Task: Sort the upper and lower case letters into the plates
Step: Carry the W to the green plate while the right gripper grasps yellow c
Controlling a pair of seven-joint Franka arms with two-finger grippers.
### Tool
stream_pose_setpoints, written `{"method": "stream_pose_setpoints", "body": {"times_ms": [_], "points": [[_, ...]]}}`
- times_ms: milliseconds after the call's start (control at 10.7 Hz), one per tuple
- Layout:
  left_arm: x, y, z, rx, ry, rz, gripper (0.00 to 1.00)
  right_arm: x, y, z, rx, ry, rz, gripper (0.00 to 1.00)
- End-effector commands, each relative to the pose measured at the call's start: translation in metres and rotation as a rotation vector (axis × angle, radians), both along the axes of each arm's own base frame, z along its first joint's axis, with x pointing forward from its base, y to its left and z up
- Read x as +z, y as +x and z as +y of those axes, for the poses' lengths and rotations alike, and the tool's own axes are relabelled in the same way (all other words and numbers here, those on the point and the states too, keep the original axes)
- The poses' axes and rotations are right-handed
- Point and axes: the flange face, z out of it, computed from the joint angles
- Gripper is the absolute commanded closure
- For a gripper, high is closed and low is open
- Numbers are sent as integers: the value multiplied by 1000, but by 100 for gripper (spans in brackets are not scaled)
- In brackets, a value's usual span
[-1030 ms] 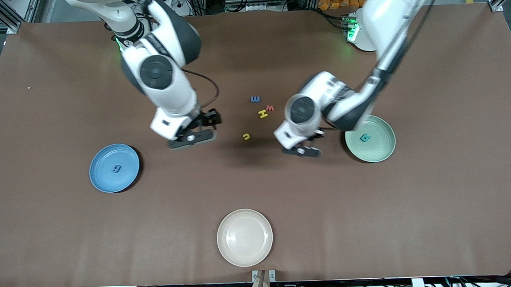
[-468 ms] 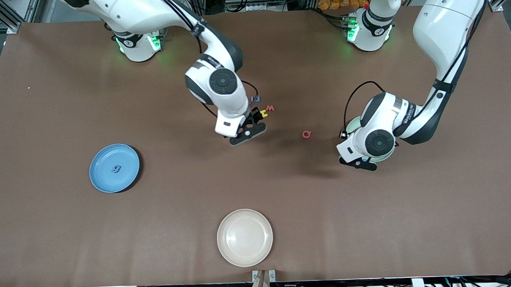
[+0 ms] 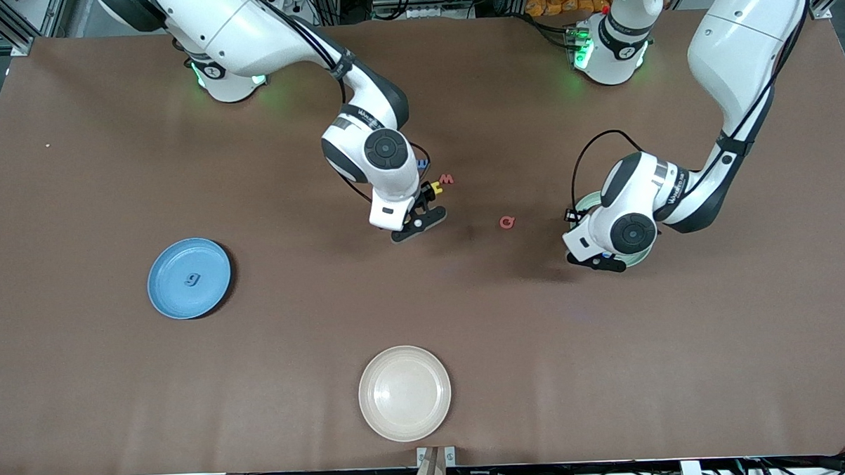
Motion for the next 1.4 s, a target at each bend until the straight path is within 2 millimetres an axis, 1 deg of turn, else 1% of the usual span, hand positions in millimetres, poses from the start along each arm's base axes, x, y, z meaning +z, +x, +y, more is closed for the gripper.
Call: {"method": "stream_pose_setpoints", "body": {"times_ms": [0,94,187,281,375,655,843,936,1124,1217,1311], "points": [[5,-5,3,33,-11,-3,0,-13,-3,7,30,-18,-36,21],[-1,-4,3,40,-18,6,0,-20,-5,9,31,-22,-37,23],[-11,-3,0,56,-44,5,0,-26,-4,8,23,-22,-55,23],[-13,-1,-4,69,-65,-10,0,-34,-5,9,14,-25,-65,23],[-10,0,-6,77,-64,-15,0,-37,-7,11,19,-28,-69,23],[-11,1,-7,79,-66,-17,0,-44,-10,12,23,-34,-63,28],[-10,1,-12,73,-66,-18,0,-48,-11,12,17,-36,-66,33],[-9,2,-15,86,-58,-24,0,-50,-12,13,4,-44,-72,42],[-9,1,-17,97,-50,-27,0,-53,-11,10,3,-51,-77,51],[-9,2,-17,99,-50,-27,0,-53,-10,10,-9,-53,-78,68],[-9,2,-17,99,-51,-28,0,-52,-10,9,-10,-54,-78,93]]}}
